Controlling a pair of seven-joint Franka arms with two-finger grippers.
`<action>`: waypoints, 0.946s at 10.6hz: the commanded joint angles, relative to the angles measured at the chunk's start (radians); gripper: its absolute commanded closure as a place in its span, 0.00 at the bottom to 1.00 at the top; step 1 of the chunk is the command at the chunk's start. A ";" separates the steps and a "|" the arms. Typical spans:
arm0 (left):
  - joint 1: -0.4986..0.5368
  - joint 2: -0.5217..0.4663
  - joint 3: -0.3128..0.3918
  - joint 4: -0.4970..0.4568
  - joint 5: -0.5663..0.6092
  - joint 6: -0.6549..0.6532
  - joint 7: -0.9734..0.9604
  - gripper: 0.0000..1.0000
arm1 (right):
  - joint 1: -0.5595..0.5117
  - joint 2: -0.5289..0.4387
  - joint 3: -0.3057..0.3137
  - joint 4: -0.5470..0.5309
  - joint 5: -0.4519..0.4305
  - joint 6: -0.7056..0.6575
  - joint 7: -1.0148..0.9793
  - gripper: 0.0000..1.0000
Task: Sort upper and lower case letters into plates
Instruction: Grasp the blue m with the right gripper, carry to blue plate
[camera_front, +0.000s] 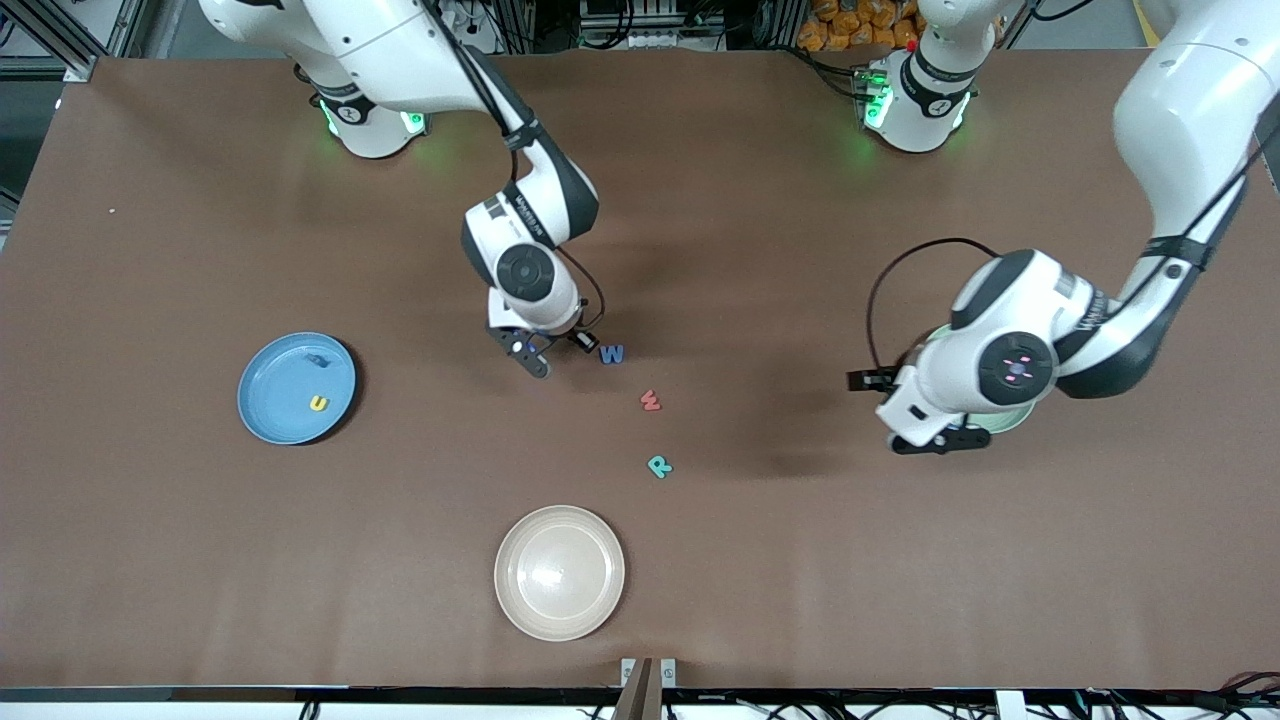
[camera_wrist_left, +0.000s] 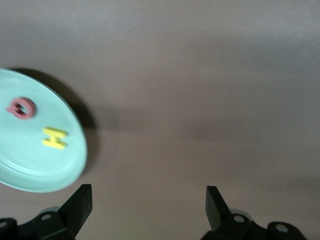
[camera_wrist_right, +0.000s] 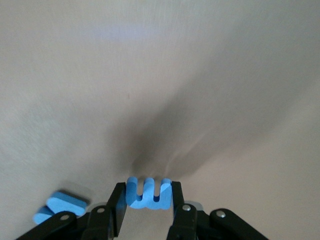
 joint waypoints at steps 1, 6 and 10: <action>-0.015 -0.025 -0.011 0.005 -0.053 -0.009 -0.155 0.00 | -0.100 -0.007 0.008 0.064 -0.007 -0.121 -0.111 0.72; -0.176 -0.013 -0.021 0.069 -0.130 0.012 -0.404 0.00 | -0.466 -0.051 -0.020 0.099 -0.041 -0.409 -0.717 0.72; -0.190 -0.010 0.009 0.098 -0.150 0.006 -0.137 0.00 | -0.666 -0.036 -0.021 0.110 -0.170 -0.429 -1.060 0.72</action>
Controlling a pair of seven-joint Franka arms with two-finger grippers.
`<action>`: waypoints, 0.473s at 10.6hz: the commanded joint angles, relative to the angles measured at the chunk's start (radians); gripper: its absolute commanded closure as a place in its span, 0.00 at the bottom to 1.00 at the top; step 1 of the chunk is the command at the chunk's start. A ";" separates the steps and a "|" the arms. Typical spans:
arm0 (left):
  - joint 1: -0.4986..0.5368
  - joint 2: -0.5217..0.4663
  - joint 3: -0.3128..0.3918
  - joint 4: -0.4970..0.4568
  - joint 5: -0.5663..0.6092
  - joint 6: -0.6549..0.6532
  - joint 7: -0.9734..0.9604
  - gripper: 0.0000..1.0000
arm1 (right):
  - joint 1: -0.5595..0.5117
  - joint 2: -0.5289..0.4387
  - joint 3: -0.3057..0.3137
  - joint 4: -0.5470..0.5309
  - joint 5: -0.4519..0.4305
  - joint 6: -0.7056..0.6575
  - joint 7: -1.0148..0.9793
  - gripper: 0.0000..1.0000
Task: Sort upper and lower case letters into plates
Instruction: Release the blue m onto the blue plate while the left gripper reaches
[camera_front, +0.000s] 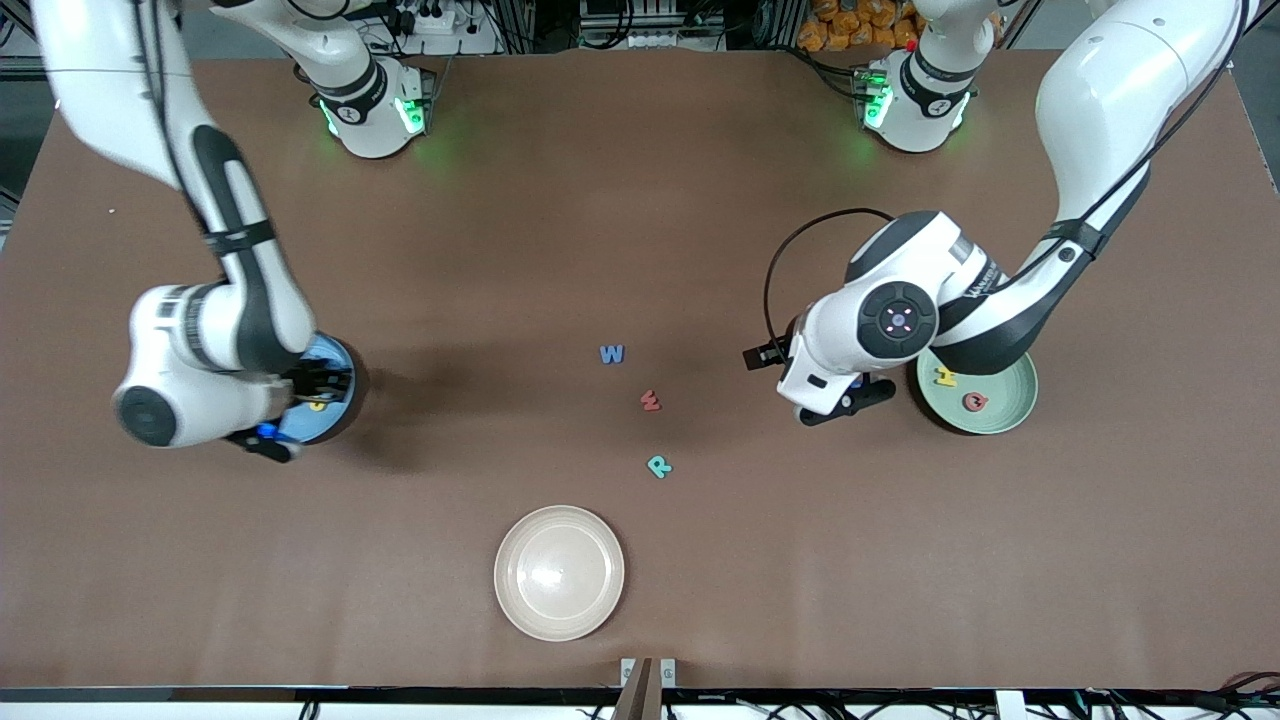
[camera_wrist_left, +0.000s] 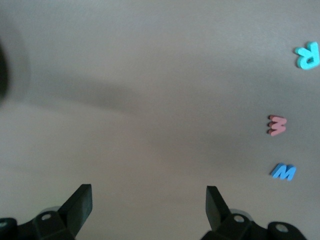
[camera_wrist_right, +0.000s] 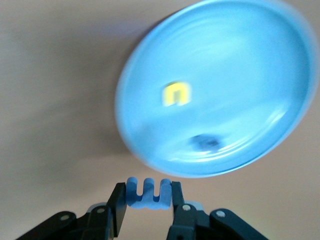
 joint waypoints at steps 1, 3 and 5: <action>-0.040 -0.008 0.026 0.014 -0.028 0.001 0.080 0.00 | -0.046 0.006 0.017 0.005 -0.036 -0.002 -0.113 0.72; -0.128 -0.009 0.095 0.044 -0.030 0.016 0.077 0.00 | -0.054 0.011 0.017 0.005 -0.035 -0.002 -0.132 0.69; -0.282 -0.008 0.205 0.105 -0.034 0.033 0.069 0.00 | -0.054 0.013 0.017 0.005 -0.035 -0.002 -0.132 0.22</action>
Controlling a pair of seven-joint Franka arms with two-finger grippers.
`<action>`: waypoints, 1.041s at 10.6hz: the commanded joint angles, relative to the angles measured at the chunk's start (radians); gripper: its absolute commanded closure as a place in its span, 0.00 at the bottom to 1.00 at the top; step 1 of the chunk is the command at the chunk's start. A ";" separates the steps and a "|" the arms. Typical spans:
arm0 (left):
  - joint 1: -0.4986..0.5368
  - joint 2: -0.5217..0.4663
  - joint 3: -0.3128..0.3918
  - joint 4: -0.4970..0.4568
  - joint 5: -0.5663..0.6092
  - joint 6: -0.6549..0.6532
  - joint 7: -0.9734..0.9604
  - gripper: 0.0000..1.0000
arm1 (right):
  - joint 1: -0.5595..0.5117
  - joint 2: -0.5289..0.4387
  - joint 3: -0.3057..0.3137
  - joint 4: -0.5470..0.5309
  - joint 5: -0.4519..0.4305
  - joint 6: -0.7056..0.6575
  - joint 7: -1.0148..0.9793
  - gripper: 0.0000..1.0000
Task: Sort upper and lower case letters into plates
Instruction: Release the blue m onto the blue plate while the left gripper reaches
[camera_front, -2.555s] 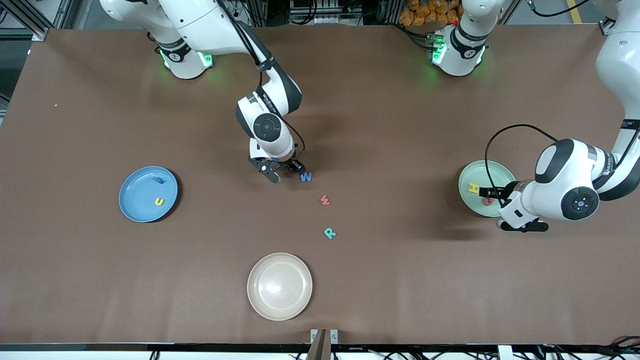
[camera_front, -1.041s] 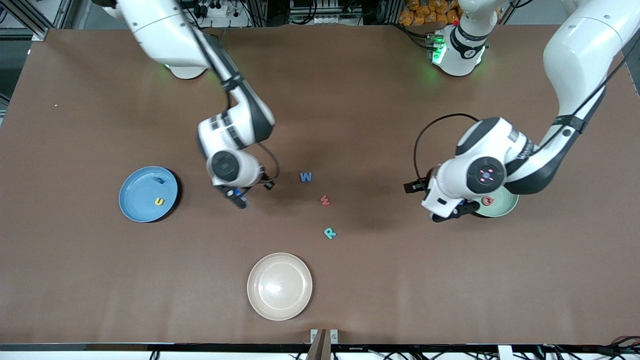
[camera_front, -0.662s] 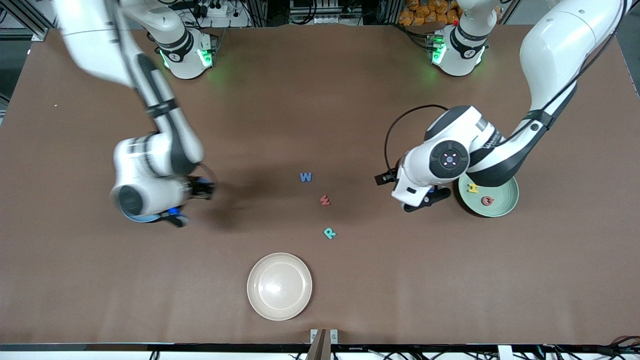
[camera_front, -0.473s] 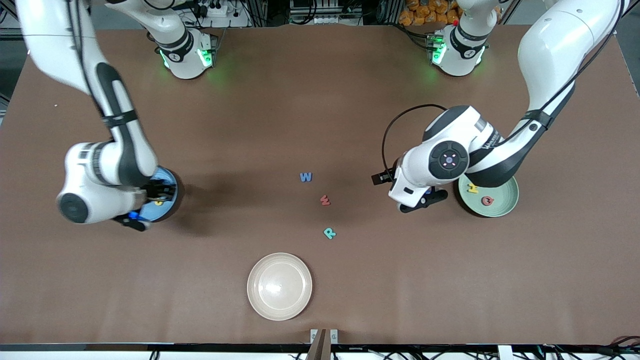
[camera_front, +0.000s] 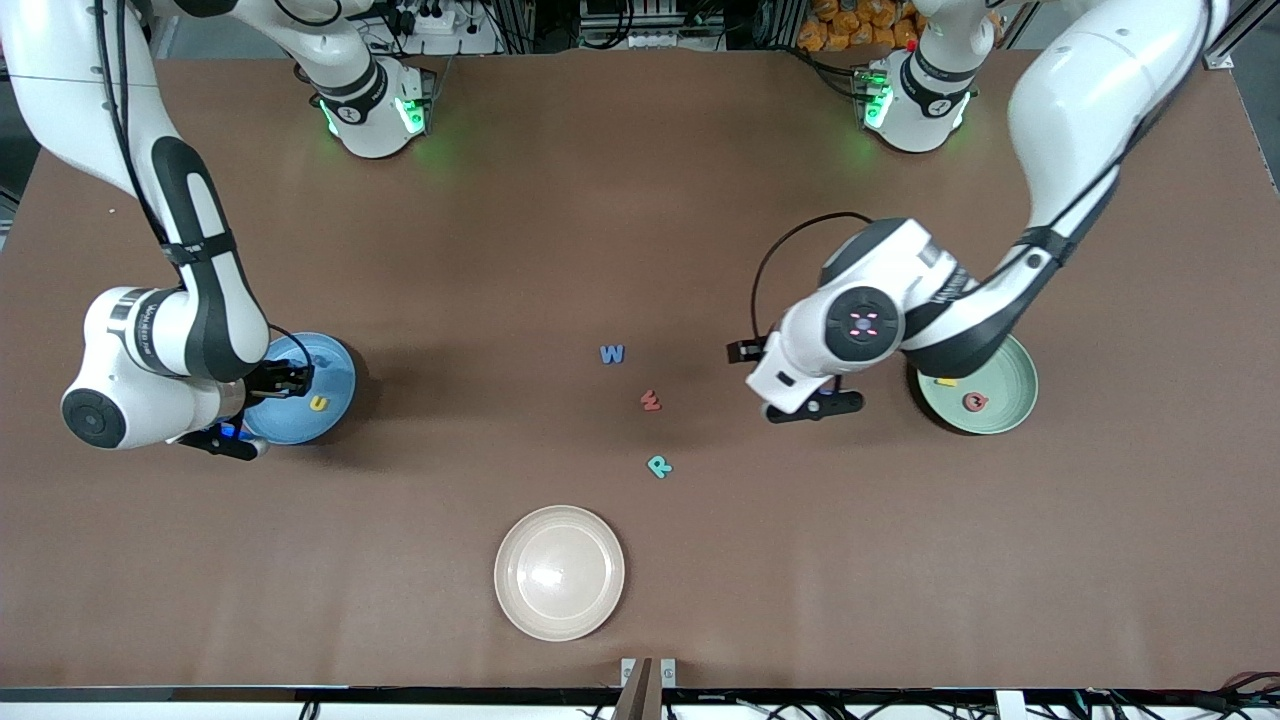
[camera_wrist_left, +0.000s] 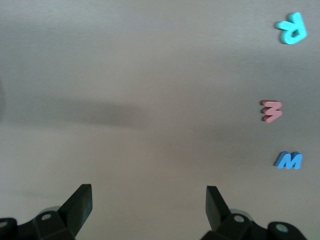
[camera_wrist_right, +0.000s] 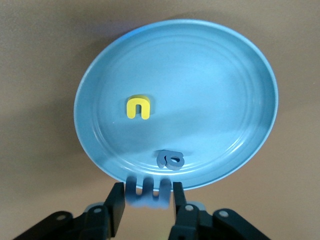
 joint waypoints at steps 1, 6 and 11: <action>-0.219 -0.008 0.167 0.108 -0.040 0.008 -0.004 0.00 | -0.010 0.001 0.013 0.006 -0.015 -0.004 -0.012 0.11; -0.530 -0.044 0.534 0.181 -0.267 0.081 0.164 0.00 | -0.008 0.001 0.015 0.004 -0.012 -0.004 -0.012 0.09; -0.825 -0.053 0.878 0.178 -0.595 0.201 0.355 0.00 | 0.005 0.001 0.015 0.004 -0.011 -0.005 -0.001 0.09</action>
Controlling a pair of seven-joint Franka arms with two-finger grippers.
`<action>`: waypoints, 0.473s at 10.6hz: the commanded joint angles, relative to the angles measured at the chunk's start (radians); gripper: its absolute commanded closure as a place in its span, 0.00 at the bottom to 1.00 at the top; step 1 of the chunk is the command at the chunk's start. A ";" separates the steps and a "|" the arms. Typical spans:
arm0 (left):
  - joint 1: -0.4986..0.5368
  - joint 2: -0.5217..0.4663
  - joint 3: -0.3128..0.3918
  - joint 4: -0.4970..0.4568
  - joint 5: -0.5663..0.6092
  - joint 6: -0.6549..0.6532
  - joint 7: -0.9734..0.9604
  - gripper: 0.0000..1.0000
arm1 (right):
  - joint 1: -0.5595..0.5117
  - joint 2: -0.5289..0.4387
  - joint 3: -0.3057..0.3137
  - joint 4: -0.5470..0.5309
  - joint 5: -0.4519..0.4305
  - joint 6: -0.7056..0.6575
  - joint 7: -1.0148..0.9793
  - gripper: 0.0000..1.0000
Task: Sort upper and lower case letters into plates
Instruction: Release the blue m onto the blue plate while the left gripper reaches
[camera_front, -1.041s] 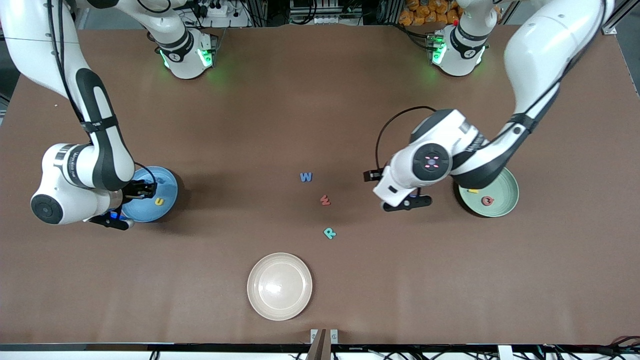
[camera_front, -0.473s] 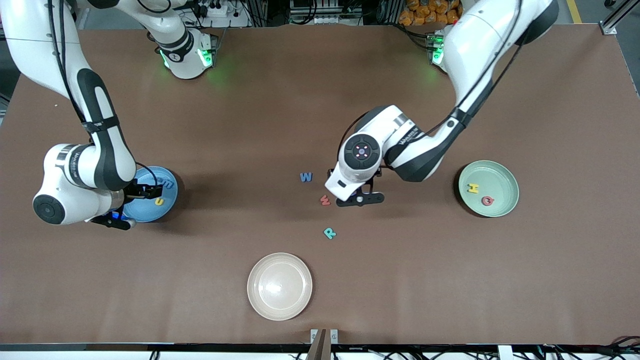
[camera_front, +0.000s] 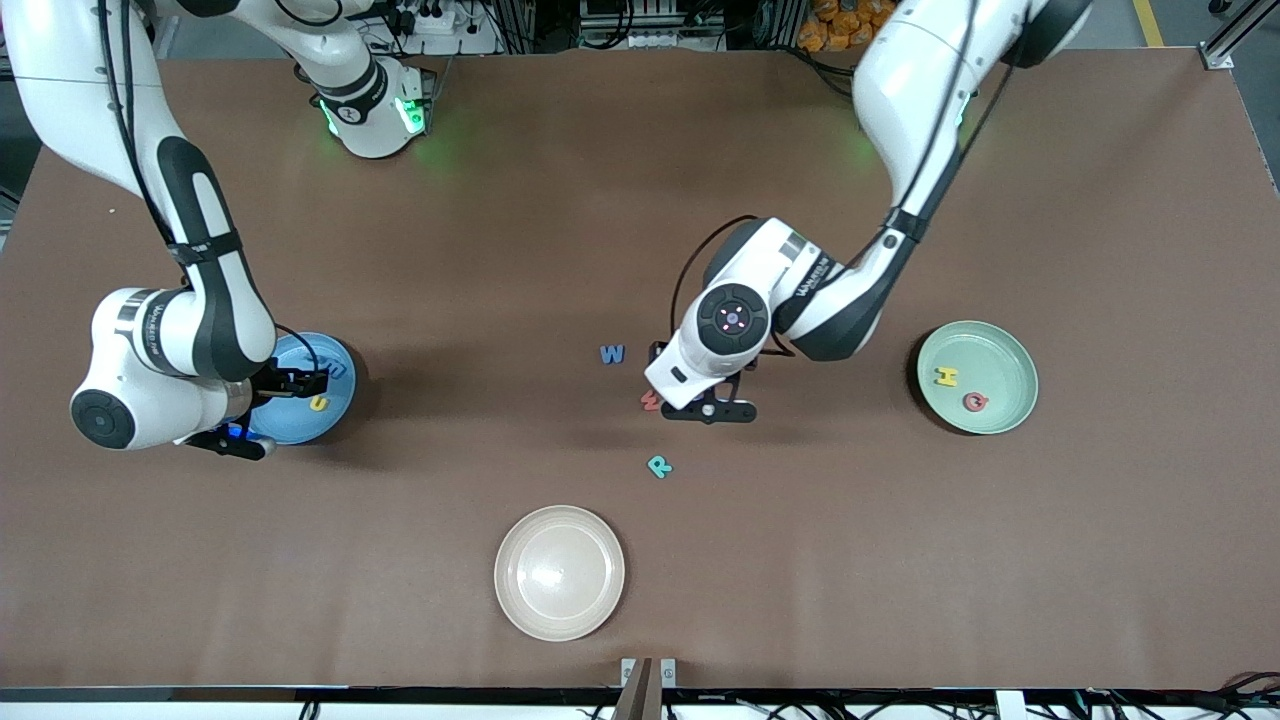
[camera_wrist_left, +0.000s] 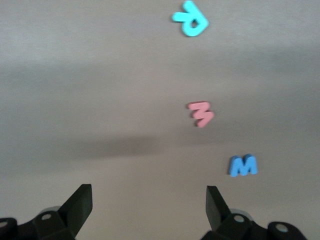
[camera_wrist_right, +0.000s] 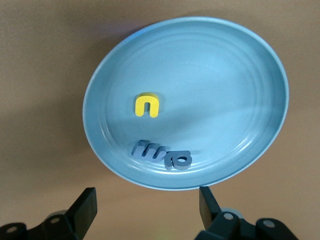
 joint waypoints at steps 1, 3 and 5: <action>-0.104 -0.015 0.069 -0.005 -0.088 0.074 -0.032 0.00 | -0.001 0.000 0.006 0.005 -0.010 -0.005 0.005 0.09; -0.155 0.028 0.088 -0.005 -0.090 0.178 -0.167 0.00 | -0.001 0.000 0.007 0.005 -0.004 -0.007 0.008 0.09; -0.186 0.077 0.096 -0.005 -0.090 0.230 -0.168 0.00 | 0.004 0.000 0.007 0.005 -0.003 -0.007 0.008 0.09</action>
